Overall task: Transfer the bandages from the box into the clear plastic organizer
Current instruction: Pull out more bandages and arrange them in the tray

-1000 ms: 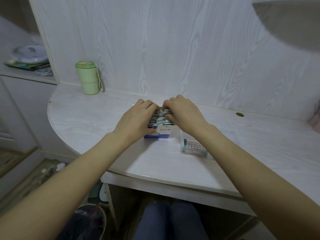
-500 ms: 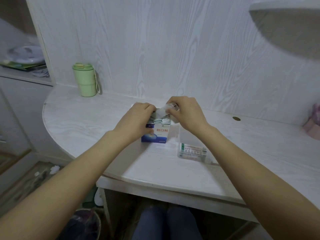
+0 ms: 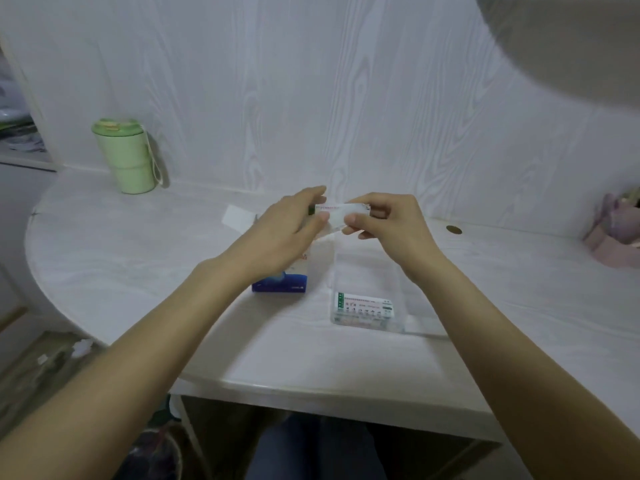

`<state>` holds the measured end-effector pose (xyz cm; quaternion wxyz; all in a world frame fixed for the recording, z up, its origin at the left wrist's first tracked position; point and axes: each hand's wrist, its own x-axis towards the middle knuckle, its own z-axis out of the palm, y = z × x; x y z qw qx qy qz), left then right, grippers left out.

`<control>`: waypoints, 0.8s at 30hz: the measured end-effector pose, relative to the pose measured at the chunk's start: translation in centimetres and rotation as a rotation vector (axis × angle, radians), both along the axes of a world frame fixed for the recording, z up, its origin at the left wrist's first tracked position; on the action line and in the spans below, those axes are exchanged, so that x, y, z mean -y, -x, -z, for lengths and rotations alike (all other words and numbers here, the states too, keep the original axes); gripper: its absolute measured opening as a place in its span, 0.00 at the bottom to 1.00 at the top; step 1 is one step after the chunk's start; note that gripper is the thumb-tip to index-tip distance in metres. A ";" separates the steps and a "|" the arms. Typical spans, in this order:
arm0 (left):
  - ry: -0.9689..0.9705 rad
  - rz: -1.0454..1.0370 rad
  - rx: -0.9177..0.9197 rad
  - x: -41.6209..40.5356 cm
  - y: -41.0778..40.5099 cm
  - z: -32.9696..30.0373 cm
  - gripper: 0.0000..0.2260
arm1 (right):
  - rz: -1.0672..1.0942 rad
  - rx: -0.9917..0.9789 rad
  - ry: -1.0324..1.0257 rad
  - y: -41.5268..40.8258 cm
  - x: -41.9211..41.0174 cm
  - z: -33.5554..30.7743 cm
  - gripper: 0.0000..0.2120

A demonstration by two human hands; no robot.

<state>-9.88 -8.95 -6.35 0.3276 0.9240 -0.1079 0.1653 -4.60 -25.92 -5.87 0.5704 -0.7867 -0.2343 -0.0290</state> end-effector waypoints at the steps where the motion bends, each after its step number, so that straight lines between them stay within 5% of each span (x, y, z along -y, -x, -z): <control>1: -0.018 0.016 0.015 0.7 0.0 -0.1 0.19 | -0.014 -0.017 -0.027 0.3 0.5 0.0 0.07; 14: 0.364 0.043 -0.113 7.6 -0.1 2.4 0.06 | 0.123 -0.159 -0.147 2.5 8.2 2.0 0.05; 24: 0.624 0.041 -0.198 10.0 -1.3 3.0 0.05 | 0.142 -0.303 -0.266 1.6 10.7 3.2 0.07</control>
